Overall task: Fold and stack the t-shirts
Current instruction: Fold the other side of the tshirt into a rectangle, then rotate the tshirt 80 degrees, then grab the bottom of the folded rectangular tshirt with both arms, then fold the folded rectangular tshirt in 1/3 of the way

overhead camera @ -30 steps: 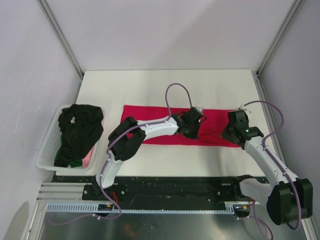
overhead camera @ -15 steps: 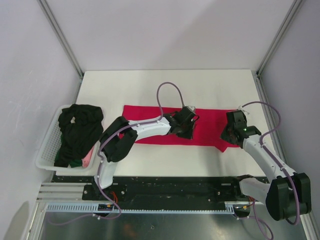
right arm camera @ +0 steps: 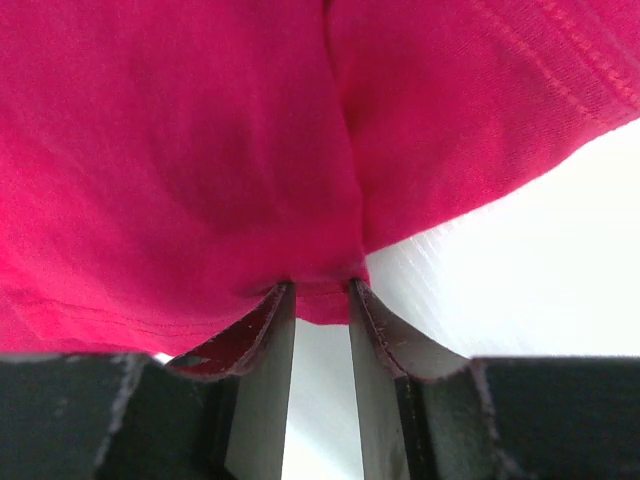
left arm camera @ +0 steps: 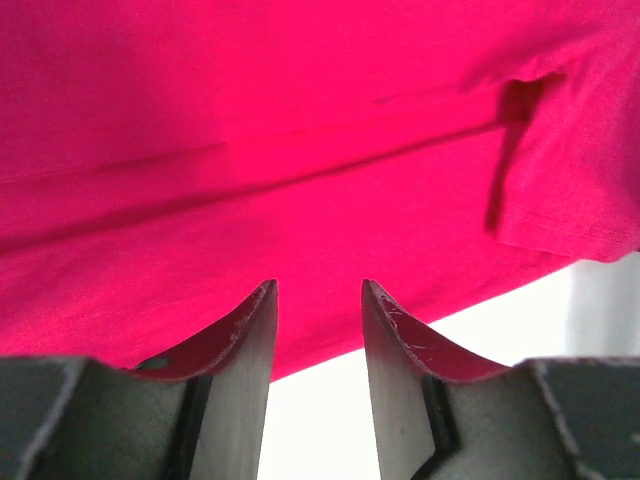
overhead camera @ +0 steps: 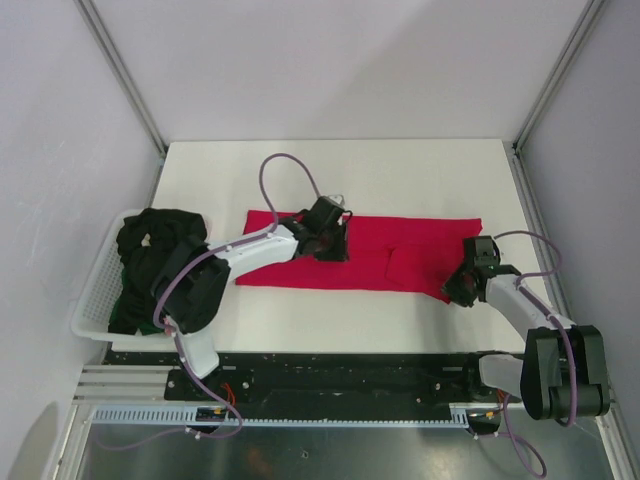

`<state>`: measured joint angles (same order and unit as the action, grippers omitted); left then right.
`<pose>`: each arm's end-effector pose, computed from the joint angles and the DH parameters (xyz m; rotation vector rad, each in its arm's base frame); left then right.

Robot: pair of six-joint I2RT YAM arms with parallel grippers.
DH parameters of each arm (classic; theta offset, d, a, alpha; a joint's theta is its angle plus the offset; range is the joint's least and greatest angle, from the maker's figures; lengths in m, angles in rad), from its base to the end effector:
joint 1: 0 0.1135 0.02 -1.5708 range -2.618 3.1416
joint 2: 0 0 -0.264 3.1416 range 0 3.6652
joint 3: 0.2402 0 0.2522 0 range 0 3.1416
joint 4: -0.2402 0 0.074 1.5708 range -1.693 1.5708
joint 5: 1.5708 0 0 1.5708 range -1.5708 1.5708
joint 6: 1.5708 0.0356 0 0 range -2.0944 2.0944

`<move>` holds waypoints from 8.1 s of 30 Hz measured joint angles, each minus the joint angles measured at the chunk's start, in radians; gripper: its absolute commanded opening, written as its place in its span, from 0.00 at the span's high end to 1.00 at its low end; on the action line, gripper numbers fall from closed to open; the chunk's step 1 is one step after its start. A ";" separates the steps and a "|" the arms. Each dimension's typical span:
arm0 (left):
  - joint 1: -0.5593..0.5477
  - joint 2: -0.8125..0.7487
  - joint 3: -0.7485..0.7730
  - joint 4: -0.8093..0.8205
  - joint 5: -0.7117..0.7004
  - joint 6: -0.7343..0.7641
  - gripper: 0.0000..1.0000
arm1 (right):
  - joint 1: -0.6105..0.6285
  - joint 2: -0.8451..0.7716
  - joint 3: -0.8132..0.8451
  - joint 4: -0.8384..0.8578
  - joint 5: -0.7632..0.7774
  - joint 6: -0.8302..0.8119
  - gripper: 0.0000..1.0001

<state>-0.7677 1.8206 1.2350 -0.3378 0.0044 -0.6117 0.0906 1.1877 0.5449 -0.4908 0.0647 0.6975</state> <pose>0.2795 -0.2700 0.1965 0.2037 2.5812 -0.5572 0.1991 0.0158 0.1603 0.8283 2.5800 0.1501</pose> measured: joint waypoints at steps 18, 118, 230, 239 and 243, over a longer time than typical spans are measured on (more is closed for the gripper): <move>0.234 -0.180 -0.156 -0.003 0.024 0.063 0.57 | -0.076 0.214 0.122 0.156 -0.016 0.050 0.67; -0.049 -0.386 -0.487 0.024 0.088 -0.035 0.56 | 0.650 -0.240 -0.113 -0.172 -0.099 0.426 0.60; 0.182 0.396 0.511 0.013 0.168 0.032 1.00 | 0.076 0.496 0.574 0.230 -0.017 -0.052 0.69; 0.164 0.360 0.325 0.061 0.184 -0.009 1.00 | 0.009 0.708 0.668 0.240 -0.048 -0.071 0.70; 0.164 0.316 0.251 0.081 0.183 -0.018 1.00 | -0.005 0.750 0.713 0.231 -0.073 -0.071 0.70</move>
<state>-0.6041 2.1368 1.4860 -0.2569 0.1875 -0.6292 0.0856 1.9377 1.2583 -0.2596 -0.0086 0.6262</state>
